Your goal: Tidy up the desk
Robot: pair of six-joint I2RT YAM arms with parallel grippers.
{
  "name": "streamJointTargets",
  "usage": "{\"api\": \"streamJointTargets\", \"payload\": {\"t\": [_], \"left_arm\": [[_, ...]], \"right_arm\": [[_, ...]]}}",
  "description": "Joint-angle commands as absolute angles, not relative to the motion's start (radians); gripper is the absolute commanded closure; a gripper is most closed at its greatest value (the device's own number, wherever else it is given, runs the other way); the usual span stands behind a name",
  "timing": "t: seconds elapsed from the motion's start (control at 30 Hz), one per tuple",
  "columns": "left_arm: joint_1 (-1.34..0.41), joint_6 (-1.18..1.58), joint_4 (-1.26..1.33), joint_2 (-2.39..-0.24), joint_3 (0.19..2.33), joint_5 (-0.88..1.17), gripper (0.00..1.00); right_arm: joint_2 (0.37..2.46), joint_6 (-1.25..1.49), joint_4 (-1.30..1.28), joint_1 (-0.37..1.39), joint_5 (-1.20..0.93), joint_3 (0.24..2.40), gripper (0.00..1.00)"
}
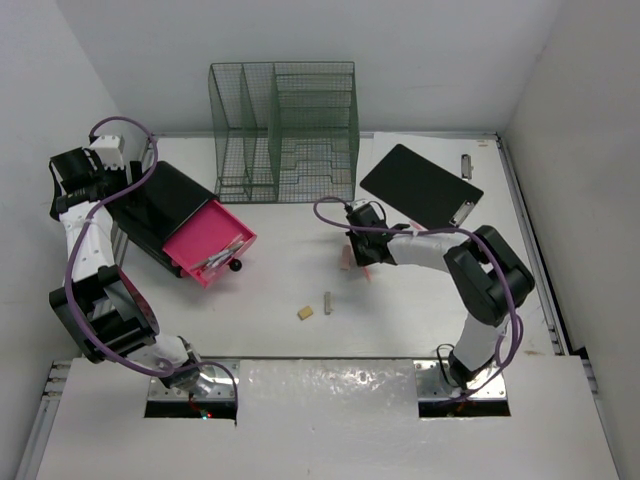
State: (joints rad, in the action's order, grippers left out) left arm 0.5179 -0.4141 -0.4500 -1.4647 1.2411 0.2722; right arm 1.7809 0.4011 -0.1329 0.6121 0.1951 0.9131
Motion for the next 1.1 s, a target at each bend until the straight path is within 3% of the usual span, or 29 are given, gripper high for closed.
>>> {"api": "streamJointTargets", "payload": {"t": [0.0,0.2,0.33,0.43,0.67,0.87,1.07], "left_arm": [[0.514,-0.43,-0.468,-1.436,1.232,0.25,0.25],[0.514,-0.428,-0.465,-1.445,1.233,0.256,0.25],[0.514,-0.422,-0.466,-1.45,1.238,0.261,0.25],[0.512,-0.42,-0.471,-1.448,1.238,0.265,0.25],[0.514,-0.439,-0.495,-1.448,1.236,0.247,0.25],[0.514,-0.454,-0.492,-1.447,1.218,0.245,0.25],[0.514,-0.459,-0.486,-1.453,1.212,0.244,0.25]], "right_arm": [[1.751,0.385,-0.215,0.603,0.352,0.871,1.0],[1.533,0.174,-0.124,0.618,0.483,0.916,1.0],[1.482,-0.194,0.099,0.8,0.496,0.995,1.0],[1.566,-0.383,0.271,0.917,0.282,1.122,1.0],[1.911,-0.612,0.236,1.032,-0.073,1.512,1.0],[2.103,-0.6,0.124,1.037,-0.233,1.748,1.0],[2.129,-0.577,0.091,1.045,-0.261,1.752,0.98]]}}
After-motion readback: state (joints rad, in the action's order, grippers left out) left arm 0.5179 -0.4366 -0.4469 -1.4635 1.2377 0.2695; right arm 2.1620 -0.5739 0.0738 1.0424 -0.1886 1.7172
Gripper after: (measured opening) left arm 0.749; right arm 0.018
